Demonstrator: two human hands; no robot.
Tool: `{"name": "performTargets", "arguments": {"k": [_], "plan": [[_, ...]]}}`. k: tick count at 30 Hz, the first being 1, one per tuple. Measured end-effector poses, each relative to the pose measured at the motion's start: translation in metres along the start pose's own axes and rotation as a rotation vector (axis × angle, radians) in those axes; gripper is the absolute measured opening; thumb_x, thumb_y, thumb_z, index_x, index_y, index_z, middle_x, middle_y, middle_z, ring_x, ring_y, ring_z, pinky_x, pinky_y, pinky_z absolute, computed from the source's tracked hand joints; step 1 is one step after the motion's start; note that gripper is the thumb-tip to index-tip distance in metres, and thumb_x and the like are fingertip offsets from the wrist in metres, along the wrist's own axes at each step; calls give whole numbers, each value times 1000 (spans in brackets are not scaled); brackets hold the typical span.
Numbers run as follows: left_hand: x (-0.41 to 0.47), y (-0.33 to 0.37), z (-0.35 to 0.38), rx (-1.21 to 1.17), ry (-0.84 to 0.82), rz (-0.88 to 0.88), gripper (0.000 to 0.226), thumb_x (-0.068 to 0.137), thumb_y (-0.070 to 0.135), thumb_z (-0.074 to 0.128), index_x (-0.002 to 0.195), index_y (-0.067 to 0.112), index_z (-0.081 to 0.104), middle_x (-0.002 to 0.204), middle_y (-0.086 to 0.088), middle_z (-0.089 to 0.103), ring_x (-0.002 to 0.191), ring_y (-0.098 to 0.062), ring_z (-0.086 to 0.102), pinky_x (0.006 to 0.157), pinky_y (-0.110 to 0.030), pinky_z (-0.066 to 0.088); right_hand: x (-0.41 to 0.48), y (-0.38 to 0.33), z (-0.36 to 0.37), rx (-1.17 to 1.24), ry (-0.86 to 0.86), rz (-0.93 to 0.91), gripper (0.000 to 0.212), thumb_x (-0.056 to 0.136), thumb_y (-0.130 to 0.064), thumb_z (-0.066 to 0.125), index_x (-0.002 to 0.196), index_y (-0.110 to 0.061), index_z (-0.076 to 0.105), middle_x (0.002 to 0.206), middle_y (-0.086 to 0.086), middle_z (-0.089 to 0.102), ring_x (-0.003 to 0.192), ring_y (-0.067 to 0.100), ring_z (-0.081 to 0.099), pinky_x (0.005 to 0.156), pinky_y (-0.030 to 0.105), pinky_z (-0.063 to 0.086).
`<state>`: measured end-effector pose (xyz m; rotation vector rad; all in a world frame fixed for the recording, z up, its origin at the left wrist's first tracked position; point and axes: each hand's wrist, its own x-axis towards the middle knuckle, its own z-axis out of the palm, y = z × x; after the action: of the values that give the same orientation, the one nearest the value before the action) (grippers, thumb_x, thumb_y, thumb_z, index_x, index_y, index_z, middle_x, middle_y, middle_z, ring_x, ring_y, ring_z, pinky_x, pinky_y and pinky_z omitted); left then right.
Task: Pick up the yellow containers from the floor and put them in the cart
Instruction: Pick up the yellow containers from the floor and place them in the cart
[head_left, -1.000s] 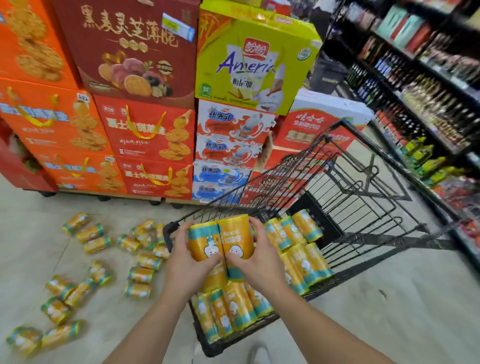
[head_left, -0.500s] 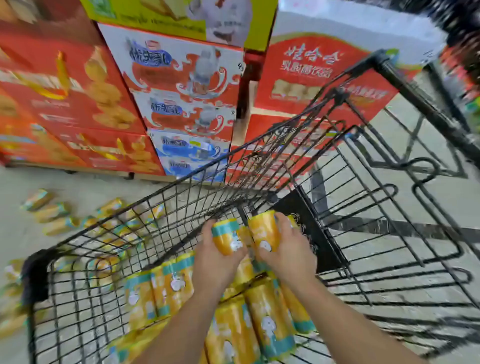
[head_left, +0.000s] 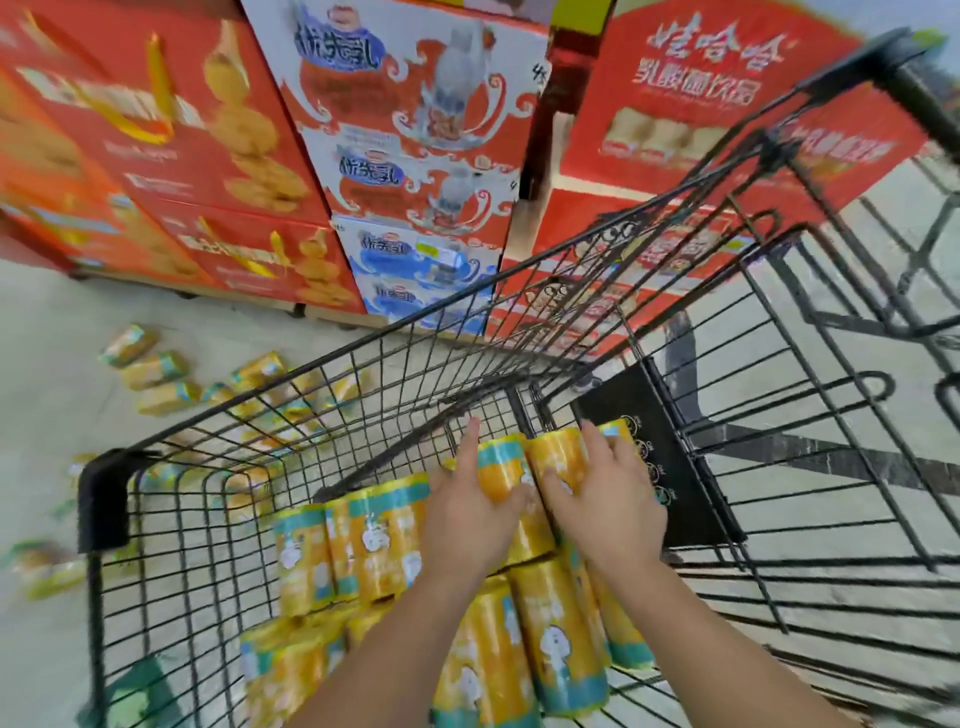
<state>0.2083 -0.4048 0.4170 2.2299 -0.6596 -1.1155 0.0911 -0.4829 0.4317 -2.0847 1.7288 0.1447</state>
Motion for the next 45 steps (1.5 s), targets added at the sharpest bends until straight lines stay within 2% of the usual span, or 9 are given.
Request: {"name": "performTargets", "arguments": {"k": [4,11,14,19,24,30,38,41,45], "plan": [[-16,13,-65,1,140,142,85,80,45,69,149,41,20,131,-5,46,117,-22,51,93,-32,43,-18,-45,-31,95,104,-117,66,85,-50,58,145,-30,38,134,-3,46,126,22,47,89,38,47],[-66,-31,-238,-86,391,265,71,79,44,70,141,29,39,121,-2,51,111,-22,55,95,-42,48,-106,-189,-63,255,222,-414,57,87,-41,63,140,-27,46,132,-5,48,124,14,45,91,35,46],[-98,-84,-334,-109,488,267,69,78,47,69,138,27,42,114,4,50,107,-19,54,91,-40,49,-162,-276,-46,236,230,-524,58,86,-42,63,139,-25,47,129,-5,50,122,15,49,93,35,47],[-155,-208,-497,-89,622,214,65,76,41,71,134,25,47,121,-2,55,108,-21,55,92,-40,48,-259,-437,15,197,159,-639,58,84,-39,67,136,-20,50,129,3,55,123,23,51,97,39,45],[-187,-335,-600,-61,712,-37,60,78,49,68,130,31,46,122,8,50,109,-13,55,85,-38,51,-318,-541,93,194,-7,-738,52,84,-36,67,131,-19,55,125,3,58,118,23,55,97,38,45],[-155,-440,-618,-1,635,-226,57,80,52,66,129,31,46,121,9,51,111,-15,54,81,-37,52,-313,-575,204,88,-159,-759,50,81,-40,64,126,-21,57,121,-1,59,116,22,54,93,37,46],[-6,-558,-592,328,396,-236,61,83,49,61,136,26,43,132,7,44,121,-16,46,74,-32,48,-214,-588,384,-172,-367,-639,55,90,-41,57,141,-28,42,140,-5,45,130,16,40,93,32,43],[66,-621,-564,425,265,-233,62,78,46,65,133,21,50,129,1,49,118,-22,50,78,-37,51,-166,-591,465,-270,-406,-670,59,90,-40,57,145,-26,38,143,-3,42,135,18,37,101,30,38],[148,-700,-518,539,121,-214,65,80,43,65,138,24,42,141,-1,39,129,-24,42,95,-38,43,-108,-601,577,-362,-415,-780,65,79,-32,67,140,-18,48,138,9,50,128,31,45,103,41,41]]}}
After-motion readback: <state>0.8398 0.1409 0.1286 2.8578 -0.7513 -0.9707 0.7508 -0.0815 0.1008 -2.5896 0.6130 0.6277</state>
